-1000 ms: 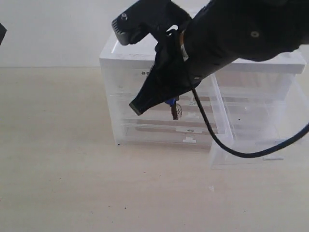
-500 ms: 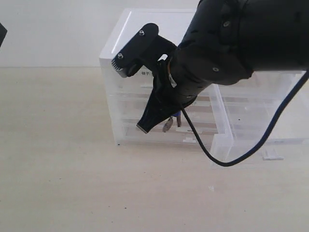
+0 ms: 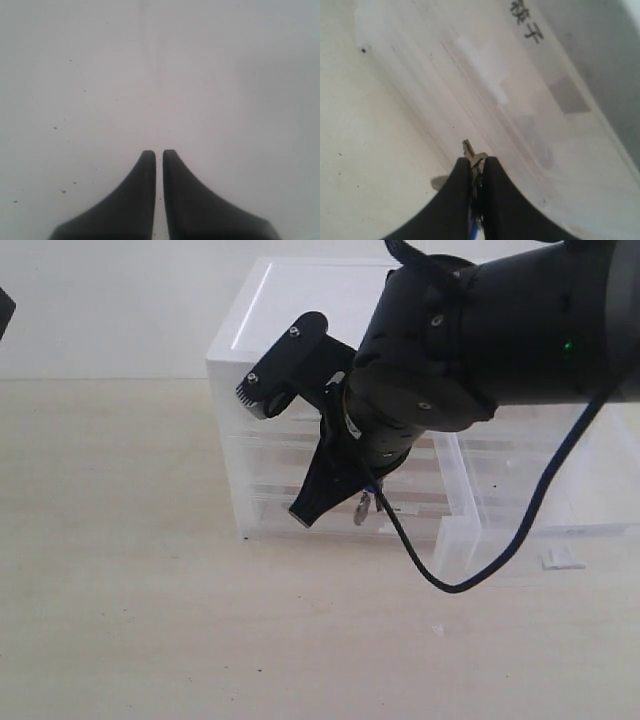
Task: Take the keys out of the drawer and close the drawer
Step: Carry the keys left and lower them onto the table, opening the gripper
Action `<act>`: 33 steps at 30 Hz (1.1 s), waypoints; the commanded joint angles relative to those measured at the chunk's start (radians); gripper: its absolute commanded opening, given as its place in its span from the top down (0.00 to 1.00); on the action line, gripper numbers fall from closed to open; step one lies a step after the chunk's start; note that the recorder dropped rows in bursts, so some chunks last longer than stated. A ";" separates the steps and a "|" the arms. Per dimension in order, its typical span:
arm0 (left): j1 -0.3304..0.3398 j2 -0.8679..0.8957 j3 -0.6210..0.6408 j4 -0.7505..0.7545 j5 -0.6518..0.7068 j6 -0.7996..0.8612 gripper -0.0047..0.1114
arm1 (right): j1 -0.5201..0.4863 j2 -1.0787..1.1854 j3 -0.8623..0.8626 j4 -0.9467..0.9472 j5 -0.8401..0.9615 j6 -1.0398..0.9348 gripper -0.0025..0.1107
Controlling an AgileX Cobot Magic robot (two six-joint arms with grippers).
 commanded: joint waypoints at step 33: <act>-0.004 -0.005 0.006 0.003 0.006 -0.008 0.92 | 0.031 0.005 0.088 0.179 -0.126 -0.137 0.98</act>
